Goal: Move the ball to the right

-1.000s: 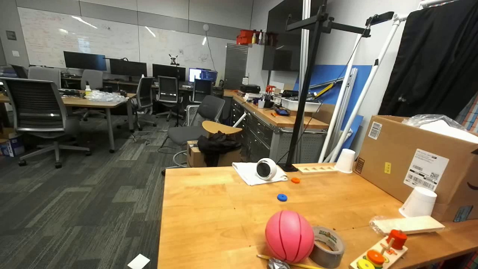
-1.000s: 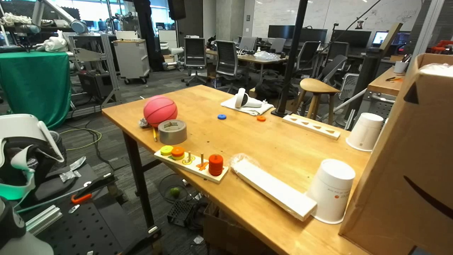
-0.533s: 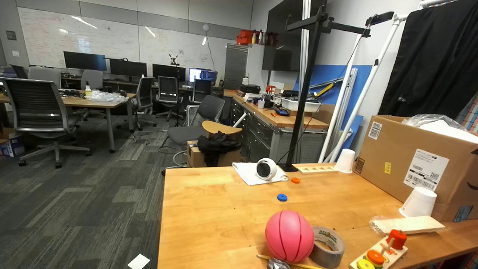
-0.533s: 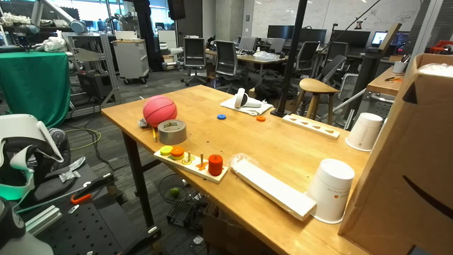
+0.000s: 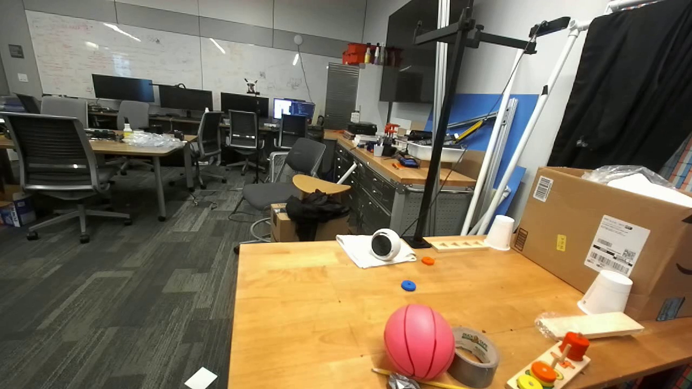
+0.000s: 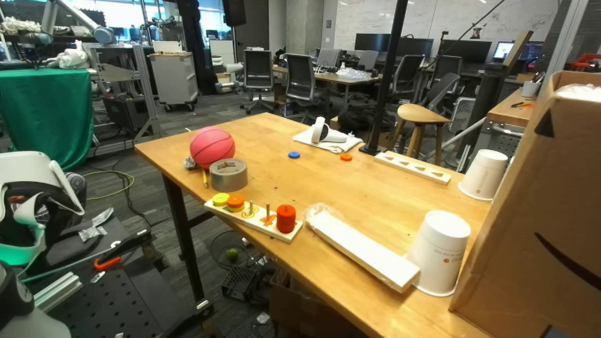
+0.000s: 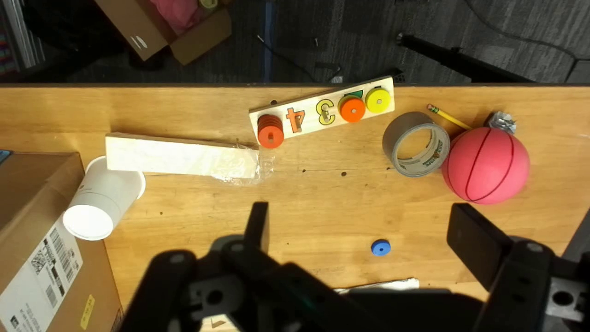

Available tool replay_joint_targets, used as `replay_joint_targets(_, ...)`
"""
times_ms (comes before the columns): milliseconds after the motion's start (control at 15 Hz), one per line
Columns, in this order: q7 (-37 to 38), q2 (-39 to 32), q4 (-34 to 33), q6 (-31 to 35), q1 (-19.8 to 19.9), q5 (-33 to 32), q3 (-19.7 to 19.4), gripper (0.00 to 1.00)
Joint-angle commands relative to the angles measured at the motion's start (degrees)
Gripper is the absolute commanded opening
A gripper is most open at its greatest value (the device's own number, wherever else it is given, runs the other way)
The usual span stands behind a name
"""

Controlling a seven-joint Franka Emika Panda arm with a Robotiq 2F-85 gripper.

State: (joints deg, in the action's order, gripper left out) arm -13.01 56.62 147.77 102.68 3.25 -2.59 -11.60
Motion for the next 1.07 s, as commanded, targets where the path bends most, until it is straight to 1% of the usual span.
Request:
replay_joint_targets(0,-0.06,-0.09,-0.16,-0.15,0.09,0.1,0.09,1.0)
replay_joint_targets(267,-1.01,0.36,1.47,0.02,-1.49,1.2,0.42,1.0)
replay_joint_targets(400,-1.53,0.49,2.78,-0.04,-3.38,2.61,1.19,1.0)
replay_joint_targets(533,-1.48,0.37,4.06,0.27,-5.56,4.39,2.75,1.0)
replay_joint_targets(800,-0.03,-0.81,5.76,2.22,-11.3,9.54,8.16,1.0)
replay_joint_targets(1000,0.87,-3.74,5.98,5.93,-16.11,14.45,13.07,1.0)
